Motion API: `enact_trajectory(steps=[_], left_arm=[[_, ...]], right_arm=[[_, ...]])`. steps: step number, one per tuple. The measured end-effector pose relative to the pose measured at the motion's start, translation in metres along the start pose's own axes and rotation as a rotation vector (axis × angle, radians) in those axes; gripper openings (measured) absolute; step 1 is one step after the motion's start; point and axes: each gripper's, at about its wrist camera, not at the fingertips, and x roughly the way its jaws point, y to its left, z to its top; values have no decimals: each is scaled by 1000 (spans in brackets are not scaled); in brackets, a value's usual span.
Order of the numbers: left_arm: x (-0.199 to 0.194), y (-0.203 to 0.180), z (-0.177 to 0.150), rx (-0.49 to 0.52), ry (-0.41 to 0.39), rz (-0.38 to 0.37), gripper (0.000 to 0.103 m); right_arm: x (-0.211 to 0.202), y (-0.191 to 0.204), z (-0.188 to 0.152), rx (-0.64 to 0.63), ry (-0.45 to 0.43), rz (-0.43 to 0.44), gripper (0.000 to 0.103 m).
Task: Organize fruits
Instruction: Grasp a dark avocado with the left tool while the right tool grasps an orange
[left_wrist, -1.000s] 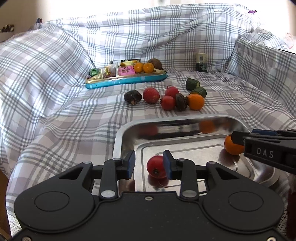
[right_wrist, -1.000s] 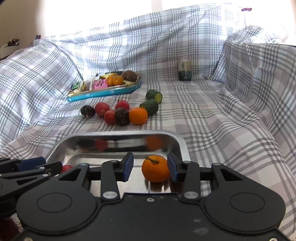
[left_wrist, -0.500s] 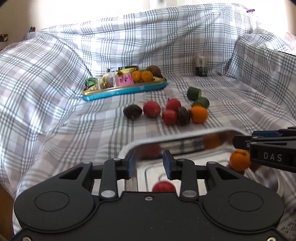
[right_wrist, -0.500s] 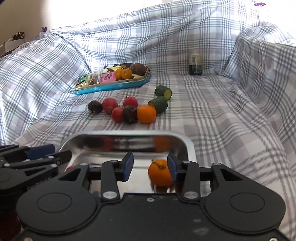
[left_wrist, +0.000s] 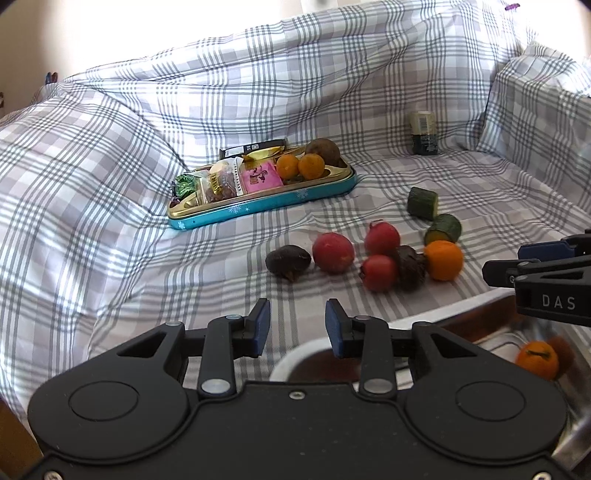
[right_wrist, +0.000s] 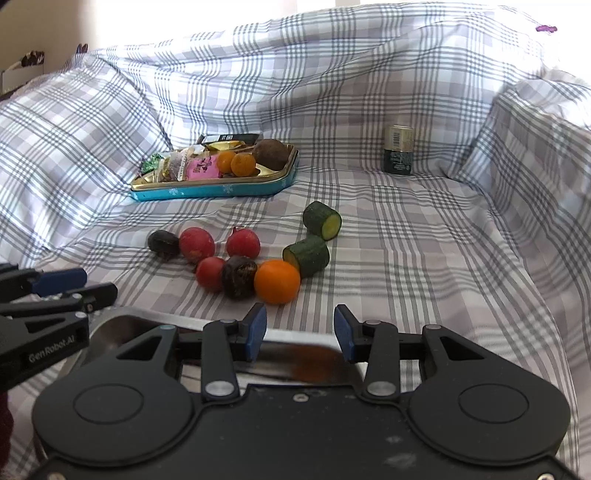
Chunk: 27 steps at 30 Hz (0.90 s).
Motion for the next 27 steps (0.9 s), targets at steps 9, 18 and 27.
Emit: enact_trajectory(steps=[9,18,27], left_arm=[[29,4,13,26,16,7,43],[65,14,22,15,60,22,43],[92,18,30,23,77,-1,44]], right_arm=[[37,13,14,-54,48,21,42],[63,17,19,-62,98,24,42],[77,19,21,-49,129,41,42]])
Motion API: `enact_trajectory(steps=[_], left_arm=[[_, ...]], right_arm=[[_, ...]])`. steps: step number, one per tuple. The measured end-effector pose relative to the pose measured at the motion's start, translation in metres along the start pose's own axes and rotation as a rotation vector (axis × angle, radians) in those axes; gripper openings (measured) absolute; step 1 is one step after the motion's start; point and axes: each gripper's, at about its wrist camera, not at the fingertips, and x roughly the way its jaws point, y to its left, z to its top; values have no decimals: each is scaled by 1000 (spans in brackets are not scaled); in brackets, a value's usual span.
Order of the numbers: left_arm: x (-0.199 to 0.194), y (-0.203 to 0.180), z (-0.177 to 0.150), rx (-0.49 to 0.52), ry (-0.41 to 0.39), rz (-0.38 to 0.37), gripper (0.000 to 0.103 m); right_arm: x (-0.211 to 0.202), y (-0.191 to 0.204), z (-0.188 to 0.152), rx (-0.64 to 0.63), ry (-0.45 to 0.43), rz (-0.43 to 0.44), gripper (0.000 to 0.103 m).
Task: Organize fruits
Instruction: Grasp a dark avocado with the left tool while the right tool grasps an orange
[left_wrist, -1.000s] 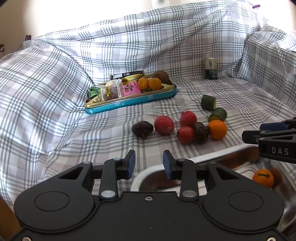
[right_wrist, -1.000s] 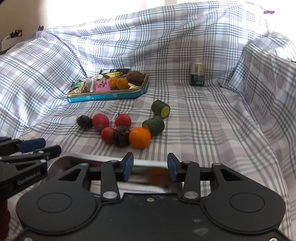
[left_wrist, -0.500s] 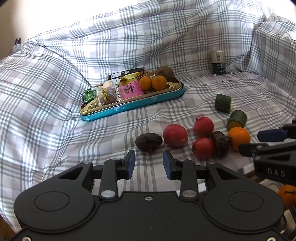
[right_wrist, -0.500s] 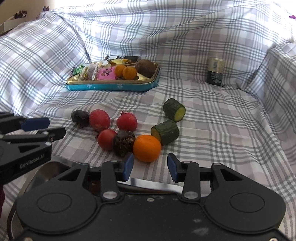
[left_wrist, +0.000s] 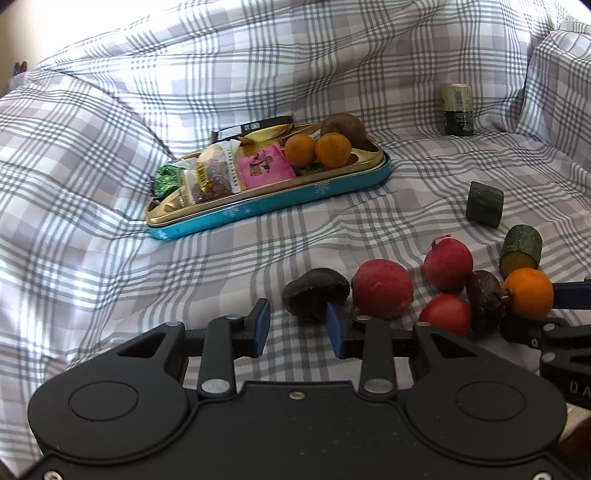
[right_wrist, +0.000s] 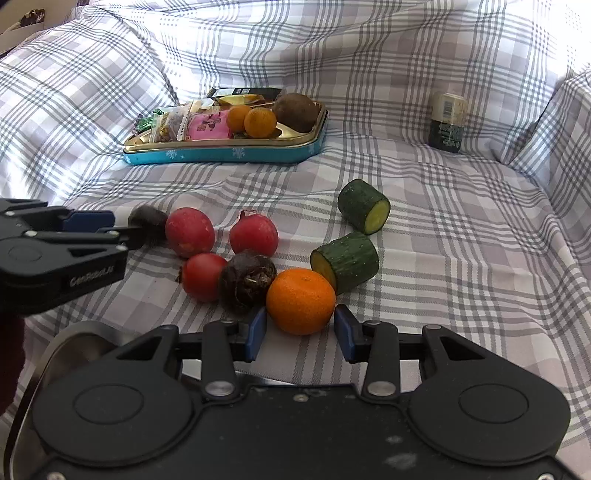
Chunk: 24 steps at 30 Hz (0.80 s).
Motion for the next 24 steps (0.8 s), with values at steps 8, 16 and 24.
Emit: enact_trajectory(steps=[8,16,24], left_arm=[[14,-7,5,38,-2,-22,48],[20,-9,7,47,-15,-23,45],[-4,-13,2,57,-56,-22,45]], right_arm=[[4,0,1,-5,-8,-2,43],[6,0,3,-1,-20,3,43],[1,-3,1,6,-26,12,41]])
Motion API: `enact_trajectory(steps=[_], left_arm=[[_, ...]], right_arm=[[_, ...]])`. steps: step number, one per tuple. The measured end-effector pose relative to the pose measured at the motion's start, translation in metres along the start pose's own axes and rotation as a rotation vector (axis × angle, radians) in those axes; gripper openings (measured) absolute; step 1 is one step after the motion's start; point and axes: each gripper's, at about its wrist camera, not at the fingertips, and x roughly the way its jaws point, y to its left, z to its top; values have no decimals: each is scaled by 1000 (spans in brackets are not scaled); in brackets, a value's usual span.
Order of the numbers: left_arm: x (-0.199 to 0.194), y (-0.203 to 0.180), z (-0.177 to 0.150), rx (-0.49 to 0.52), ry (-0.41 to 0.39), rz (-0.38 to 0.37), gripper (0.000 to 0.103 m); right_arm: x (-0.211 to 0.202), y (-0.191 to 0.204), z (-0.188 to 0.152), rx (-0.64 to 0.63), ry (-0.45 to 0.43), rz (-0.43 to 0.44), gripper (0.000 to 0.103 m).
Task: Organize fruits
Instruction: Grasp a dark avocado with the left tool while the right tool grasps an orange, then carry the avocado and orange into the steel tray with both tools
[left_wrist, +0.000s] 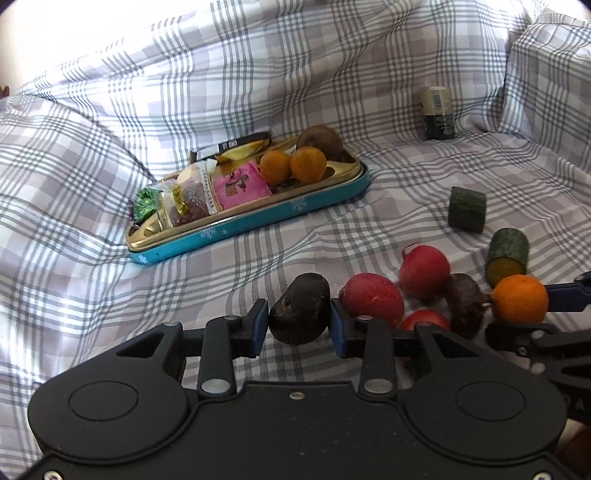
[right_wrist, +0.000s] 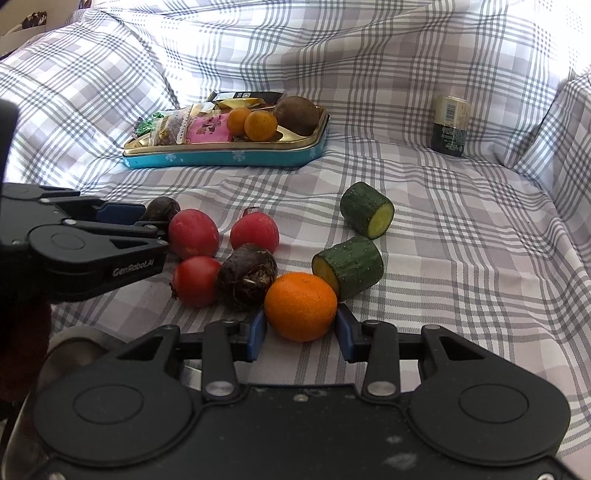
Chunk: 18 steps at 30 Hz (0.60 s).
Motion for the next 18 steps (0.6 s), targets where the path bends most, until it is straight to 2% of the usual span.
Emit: enact_trajectory(steps=[9,18], left_arm=[[-47,-3,-15,-51,-13,-5,45],[-97,-11,-47,-125,-6,-28,45]], right_arm=[[-24,-4,-13,46,-25,-15,41],[-69,-7,-42,72,-88,-32,41]])
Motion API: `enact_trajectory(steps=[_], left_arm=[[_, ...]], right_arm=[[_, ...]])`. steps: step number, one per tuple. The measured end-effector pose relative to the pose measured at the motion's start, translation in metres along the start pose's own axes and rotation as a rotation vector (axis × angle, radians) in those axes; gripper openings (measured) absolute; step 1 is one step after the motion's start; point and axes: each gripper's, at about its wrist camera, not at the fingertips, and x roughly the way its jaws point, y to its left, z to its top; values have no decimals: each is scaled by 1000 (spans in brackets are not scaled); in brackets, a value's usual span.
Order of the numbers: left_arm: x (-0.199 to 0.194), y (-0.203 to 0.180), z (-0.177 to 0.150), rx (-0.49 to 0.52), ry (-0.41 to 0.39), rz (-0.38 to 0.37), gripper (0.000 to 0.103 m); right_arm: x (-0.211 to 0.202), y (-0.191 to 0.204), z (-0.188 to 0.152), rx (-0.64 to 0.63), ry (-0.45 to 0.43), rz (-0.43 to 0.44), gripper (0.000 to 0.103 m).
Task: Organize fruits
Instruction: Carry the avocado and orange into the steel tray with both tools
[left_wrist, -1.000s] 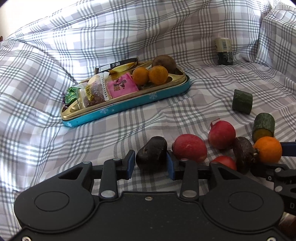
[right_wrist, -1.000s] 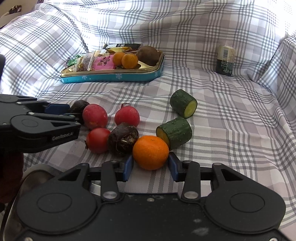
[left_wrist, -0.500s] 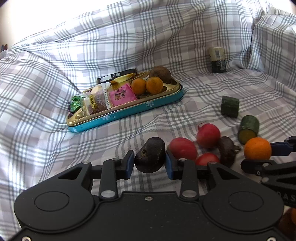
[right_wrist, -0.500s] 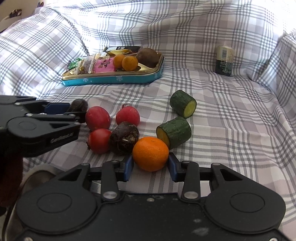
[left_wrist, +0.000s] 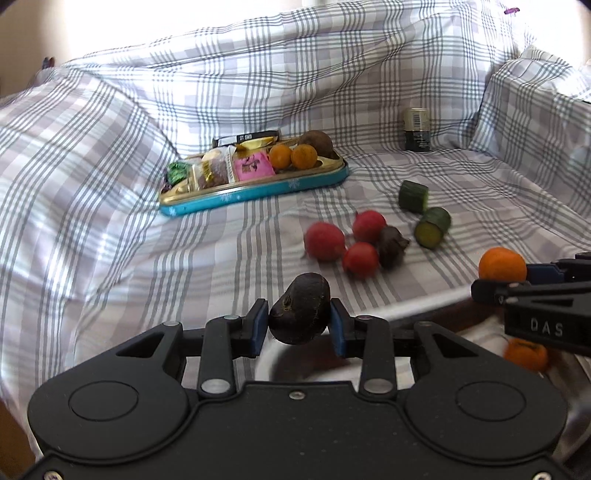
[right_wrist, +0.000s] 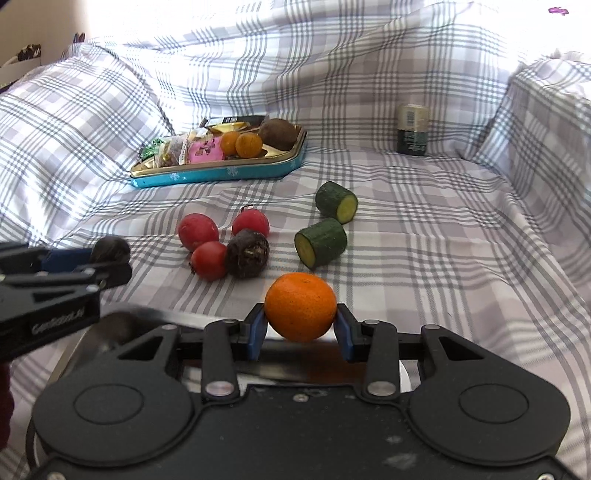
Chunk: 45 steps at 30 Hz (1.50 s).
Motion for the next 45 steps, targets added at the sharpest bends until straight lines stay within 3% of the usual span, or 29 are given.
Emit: enact_trajectory(steps=[11,17,25,38,45], left_arm=[[-37,-6,-46,-91,7,-57,45],[-51,-13,-56,-98,-30,-62,45],[-63,-21,-69,-92,-28,-76,45],[-56,-25,-71,-81,44,-221,45],[-55,-25,-71,-90,45,-234,45]], right_arm=[[-56,-2,-43,1,-73,-13,41],[-75,0,-61,2,-89,3,41],[-86,-1,-76,33,-75,2,41],[-79,-7,-78,78,-27,30,41],[-77,-8,-78,85,-28,41,41]])
